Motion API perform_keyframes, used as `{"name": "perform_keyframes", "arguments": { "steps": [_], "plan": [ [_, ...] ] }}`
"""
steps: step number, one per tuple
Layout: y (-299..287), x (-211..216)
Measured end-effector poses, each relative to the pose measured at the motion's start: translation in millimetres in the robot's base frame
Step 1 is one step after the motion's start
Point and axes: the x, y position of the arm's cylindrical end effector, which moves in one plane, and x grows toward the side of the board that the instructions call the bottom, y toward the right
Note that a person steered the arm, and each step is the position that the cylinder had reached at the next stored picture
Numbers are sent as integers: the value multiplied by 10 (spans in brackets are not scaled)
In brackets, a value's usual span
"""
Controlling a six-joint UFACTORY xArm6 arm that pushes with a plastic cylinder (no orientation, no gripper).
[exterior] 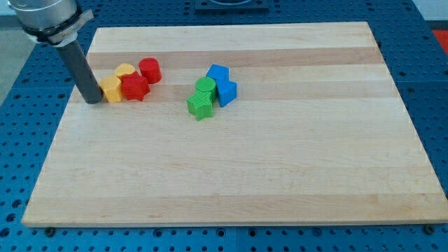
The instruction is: Push the yellow blocks slightly towards the top of the board
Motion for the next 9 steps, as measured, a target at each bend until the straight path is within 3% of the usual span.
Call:
{"name": "perform_keyframes", "arguments": {
  "steps": [6,9],
  "plan": [
    [386,27],
    [664,-713]
  ]
}}
